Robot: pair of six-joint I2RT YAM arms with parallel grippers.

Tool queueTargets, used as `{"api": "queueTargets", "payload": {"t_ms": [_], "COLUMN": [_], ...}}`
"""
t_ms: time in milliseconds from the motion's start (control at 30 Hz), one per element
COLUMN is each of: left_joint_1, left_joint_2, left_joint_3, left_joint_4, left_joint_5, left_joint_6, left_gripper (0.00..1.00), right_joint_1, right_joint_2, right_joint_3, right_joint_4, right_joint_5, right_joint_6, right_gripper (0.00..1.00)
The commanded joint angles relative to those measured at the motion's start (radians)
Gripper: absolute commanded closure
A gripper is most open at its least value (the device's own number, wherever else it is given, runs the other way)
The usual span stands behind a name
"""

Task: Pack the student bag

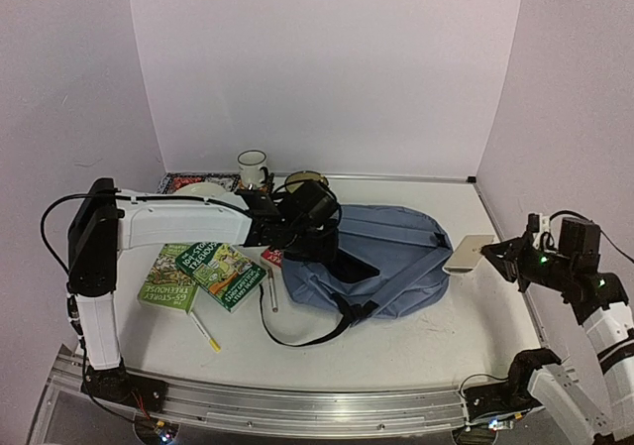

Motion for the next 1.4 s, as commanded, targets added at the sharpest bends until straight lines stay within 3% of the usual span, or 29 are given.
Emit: {"api": "queueTargets", "payload": {"t_ms": [0, 133, 300, 400, 767, 1367], "left_joint_1": [0.005, 0.003, 0.004, 0.004, 0.004, 0.004], "left_joint_2": [0.023, 0.045, 0.055, 0.055, 0.049, -0.018], "left_joint_3": [0.083, 0.098, 0.11, 0.111, 0.105, 0.018], "left_joint_4": [0.061, 0.065, 0.073, 0.077, 0.088, 0.14], "left_joint_5": [0.096, 0.161, 0.185, 0.187, 0.208, 0.301], "left_joint_6": [-0.042, -0.06, -0.077, -0.084, -0.093, -0.096], "left_gripper": [1.0, 1.0, 1.0, 1.0, 1.0, 1.0], "right_joint_1": [0.02, 0.11, 0.415, 0.537, 0.727, 0.755], "right_joint_2": [-0.067, -0.063, 0.072, 0.182, 0.504, 0.774], "right_joint_3": [-0.08, -0.133, -0.167, -0.176, -0.203, -0.274], "right_joint_4": [0.129, 0.248, 0.484, 0.644, 1.067, 1.278], "right_joint_5": [-0.151, -0.138, 0.048, 0.117, 0.157, 0.245], "right_joint_6": [0.132, 0.208, 0.294, 0.334, 0.392, 0.411], "right_gripper": [1.0, 1.0, 1.0, 1.0, 1.0, 1.0]}}
